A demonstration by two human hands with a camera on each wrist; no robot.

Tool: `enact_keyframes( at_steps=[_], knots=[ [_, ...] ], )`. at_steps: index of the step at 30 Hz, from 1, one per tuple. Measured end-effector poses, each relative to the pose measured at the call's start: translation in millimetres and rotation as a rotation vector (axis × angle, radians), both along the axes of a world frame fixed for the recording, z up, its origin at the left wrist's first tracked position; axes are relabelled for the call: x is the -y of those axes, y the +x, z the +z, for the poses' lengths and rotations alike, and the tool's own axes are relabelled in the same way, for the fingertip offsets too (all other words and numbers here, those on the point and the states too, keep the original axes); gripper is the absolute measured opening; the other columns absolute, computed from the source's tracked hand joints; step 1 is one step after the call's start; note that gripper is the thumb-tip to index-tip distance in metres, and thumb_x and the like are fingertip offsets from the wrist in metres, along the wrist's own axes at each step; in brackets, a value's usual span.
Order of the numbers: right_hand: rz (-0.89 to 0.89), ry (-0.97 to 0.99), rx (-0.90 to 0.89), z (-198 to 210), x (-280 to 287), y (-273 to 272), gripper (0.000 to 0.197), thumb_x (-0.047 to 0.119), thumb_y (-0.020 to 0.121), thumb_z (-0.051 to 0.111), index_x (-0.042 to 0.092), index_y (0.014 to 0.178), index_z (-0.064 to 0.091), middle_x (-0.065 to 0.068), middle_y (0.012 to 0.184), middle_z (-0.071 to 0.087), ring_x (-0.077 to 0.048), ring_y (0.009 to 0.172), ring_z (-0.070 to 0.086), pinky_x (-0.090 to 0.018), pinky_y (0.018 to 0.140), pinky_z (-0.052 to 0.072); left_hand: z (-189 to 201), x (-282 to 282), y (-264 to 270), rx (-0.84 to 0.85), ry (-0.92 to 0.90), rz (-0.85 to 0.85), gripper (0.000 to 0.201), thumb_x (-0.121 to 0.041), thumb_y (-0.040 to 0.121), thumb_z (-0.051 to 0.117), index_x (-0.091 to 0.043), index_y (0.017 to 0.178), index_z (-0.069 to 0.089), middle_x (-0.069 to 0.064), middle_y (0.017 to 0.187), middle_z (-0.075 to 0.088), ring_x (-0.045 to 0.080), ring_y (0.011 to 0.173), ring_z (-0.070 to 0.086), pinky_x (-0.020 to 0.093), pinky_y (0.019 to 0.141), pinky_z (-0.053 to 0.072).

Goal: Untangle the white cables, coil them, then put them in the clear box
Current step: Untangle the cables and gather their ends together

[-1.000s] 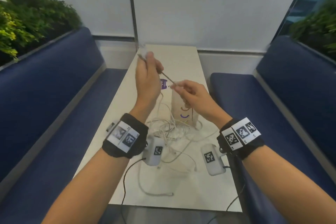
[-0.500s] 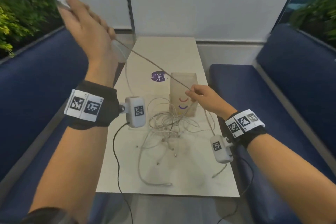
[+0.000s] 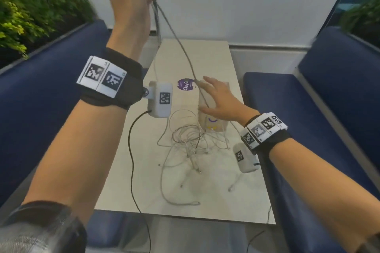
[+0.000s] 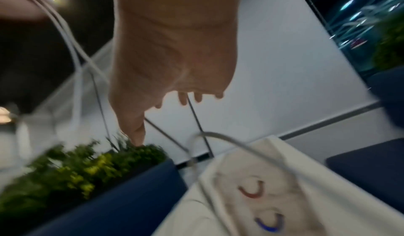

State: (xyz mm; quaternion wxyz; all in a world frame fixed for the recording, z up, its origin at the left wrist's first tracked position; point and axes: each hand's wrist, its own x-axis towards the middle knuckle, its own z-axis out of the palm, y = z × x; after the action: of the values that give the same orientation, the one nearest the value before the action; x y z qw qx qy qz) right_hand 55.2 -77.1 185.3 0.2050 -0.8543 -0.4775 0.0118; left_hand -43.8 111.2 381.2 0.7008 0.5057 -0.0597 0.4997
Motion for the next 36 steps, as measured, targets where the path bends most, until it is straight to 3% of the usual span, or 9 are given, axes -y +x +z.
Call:
enact_keyframes(
  at_steps=[3,6,15,20,23,25,29,33,36],
  knots=[
    [0.149,0.252,-0.390,28.8,-19.7,-22.3,0.025,0.018,0.102,0.052,0.004,0.118,0.066,0.007,0.094,0.075,0.000,0.085,0.066,-0.018,0.075,0.050,-2.6,6.5,8.3,-0.008,0.027,-0.034,0.026,-0.005,0.107,0.023,-0.008,0.085,0.036,-0.001,0.061,0.030,0.012,0.052,0.026,0.030,0.052,0.021],
    [0.046,0.424,-0.684,20.9,-16.0,-17.3,0.027,0.017,0.105,0.045,0.000,0.100,0.065,0.003,0.054,0.053,-0.013,0.050,0.055,-0.014,0.048,0.042,1.5,-4.7,10.0,0.072,-0.025,-0.013,0.035,0.005,0.104,0.022,-0.010,0.076,0.037,-0.004,0.054,0.032,0.009,0.046,0.030,0.026,0.050,0.026],
    [-0.090,0.248,-0.463,6.9,-6.5,11.5,0.038,0.031,0.106,0.034,0.019,0.079,0.057,0.007,0.077,0.054,-0.011,0.072,0.054,-0.037,0.080,0.048,-18.6,-8.8,-9.0,-0.113,0.080,0.155,0.041,0.000,0.104,0.028,-0.015,0.069,0.041,-0.013,0.048,0.042,0.005,0.043,0.038,0.023,0.048,0.030],
    [-0.070,0.499,-0.687,30.7,-22.4,8.1,0.045,0.026,0.108,0.030,0.003,0.092,0.065,-0.009,0.075,0.058,-0.020,0.071,0.057,-0.029,0.073,0.052,-90.8,27.7,-2.3,-0.747,0.539,-0.091,0.029,-0.032,0.100,0.061,-0.021,0.073,0.059,-0.002,0.064,0.051,0.006,0.048,0.039,0.020,0.044,0.029],
    [-0.086,0.523,-0.687,30.5,-26.8,11.6,0.027,0.012,0.104,0.039,0.001,0.111,0.063,-0.014,0.089,0.065,-0.028,0.074,0.062,-0.040,0.073,0.055,-148.8,41.8,5.0,-0.863,0.632,-0.222,0.025,-0.028,0.097,0.067,-0.010,0.079,0.063,-0.012,0.050,0.042,0.005,0.042,0.032,0.023,0.044,0.027],
    [-0.149,0.385,-0.486,31.3,-23.2,8.1,0.036,0.026,0.106,0.037,0.007,0.122,0.063,-0.014,0.097,0.070,-0.030,0.082,0.067,-0.039,0.079,0.056,-168.5,42.4,7.7,-0.864,0.568,-0.276,0.019,-0.019,0.093,0.070,0.000,0.094,0.066,-0.007,0.055,0.041,0.006,0.043,0.031,0.026,0.047,0.025],
    [-0.213,0.337,-0.313,34.3,-20.0,3.1,0.048,0.043,0.106,0.029,0.018,0.088,0.066,-0.002,0.077,0.067,-0.025,0.071,0.069,-0.030,0.072,0.057,-177.7,51.5,9.3,-0.843,0.580,-0.235,0.030,-0.009,0.090,0.072,0.007,0.113,0.060,-0.018,0.045,0.049,-0.003,0.041,0.042,0.018,0.053,0.035],
    [-0.066,0.354,-0.390,29.8,-23.0,2.4,0.039,0.025,0.107,0.031,0.025,0.143,0.047,-0.013,0.090,0.064,-0.030,0.080,0.062,-0.041,0.079,0.057,-183.0,52.9,20.3,-0.848,0.722,-0.079,0.024,-0.027,0.089,0.062,-0.015,0.069,0.060,-0.008,0.051,0.049,0.002,0.047,0.044,0.029,0.057,0.035],
    [-0.022,0.347,-0.630,22.5,-12.3,1.2,0.035,0.036,0.104,0.041,0.030,0.139,0.046,-0.008,0.103,0.063,-0.021,0.084,0.061,-0.036,0.074,0.054,-186.1,41.7,25.9,-0.831,0.725,-0.026,0.029,-0.032,0.092,0.055,-0.019,0.069,0.065,0.002,0.060,0.062,0.018,0.058,0.058,0.036,0.060,0.045]
  ],
)
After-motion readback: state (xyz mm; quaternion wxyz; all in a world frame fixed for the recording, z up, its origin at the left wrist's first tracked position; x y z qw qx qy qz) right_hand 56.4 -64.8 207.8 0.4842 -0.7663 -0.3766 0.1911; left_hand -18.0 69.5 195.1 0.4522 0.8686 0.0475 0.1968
